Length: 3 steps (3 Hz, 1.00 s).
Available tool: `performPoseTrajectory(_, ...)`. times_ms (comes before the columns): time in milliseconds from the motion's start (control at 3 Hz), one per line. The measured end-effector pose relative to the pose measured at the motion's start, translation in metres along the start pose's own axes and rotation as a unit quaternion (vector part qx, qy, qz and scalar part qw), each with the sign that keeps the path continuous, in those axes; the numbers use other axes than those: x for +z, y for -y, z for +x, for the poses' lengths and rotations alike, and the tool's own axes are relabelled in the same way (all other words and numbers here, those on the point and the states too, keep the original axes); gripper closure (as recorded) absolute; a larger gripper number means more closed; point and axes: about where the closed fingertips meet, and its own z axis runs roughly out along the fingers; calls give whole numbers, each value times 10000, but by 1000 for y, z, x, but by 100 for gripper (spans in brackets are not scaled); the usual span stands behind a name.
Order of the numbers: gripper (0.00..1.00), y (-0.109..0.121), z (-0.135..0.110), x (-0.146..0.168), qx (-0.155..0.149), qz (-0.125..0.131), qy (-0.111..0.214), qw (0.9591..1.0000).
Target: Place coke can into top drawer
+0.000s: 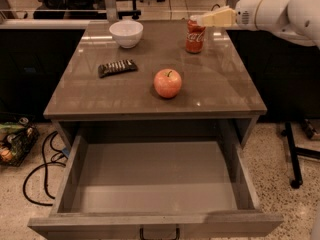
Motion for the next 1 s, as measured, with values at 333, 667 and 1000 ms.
performPoseTrajectory(333,0,-1,8,32,243,31,-31,9997)
performPoseTrajectory(667,0,-6,21,62,403,8,12,9992)
performPoseTrajectory(1000,0,-7,38,82,423,24,263,9988)
